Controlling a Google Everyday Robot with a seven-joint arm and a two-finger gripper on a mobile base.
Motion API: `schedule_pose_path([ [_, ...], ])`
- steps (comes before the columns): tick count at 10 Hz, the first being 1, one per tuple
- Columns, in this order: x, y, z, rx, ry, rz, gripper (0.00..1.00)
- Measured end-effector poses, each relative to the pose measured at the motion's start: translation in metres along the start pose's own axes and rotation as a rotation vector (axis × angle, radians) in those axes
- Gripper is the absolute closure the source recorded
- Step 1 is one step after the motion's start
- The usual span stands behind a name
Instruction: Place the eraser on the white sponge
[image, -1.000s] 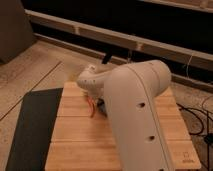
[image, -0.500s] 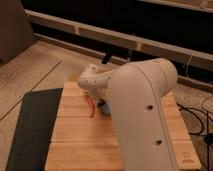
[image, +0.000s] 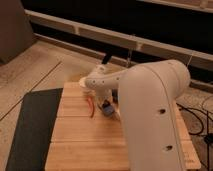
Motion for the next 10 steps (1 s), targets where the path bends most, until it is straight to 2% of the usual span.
schedule_pose_path([
  [3, 0.003, 0.006, 0.012, -0.009, 0.049, -0.036, 0.66],
  [4, 0.004, 0.010, 0.015, -0.012, 0.067, -0.052, 0.52],
  [7, 0.002, 0.019, 0.014, -0.016, 0.070, -0.078, 0.23],
  [10, 0.001, 0.026, 0.009, -0.011, 0.058, -0.092, 0.20],
])
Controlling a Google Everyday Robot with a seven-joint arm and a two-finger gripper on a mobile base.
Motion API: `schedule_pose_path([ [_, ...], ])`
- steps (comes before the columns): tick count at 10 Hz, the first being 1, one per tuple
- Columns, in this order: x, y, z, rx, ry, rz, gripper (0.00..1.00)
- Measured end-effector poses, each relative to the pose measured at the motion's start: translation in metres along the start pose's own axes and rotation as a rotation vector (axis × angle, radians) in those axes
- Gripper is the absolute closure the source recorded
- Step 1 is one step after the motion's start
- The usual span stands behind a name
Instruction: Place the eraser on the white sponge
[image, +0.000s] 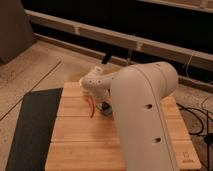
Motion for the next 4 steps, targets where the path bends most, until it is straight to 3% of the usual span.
schedule_pose_path([
  [4, 0.0024, 0.0038, -0.0022, -0.006, -0.002, -0.005, 0.20],
])
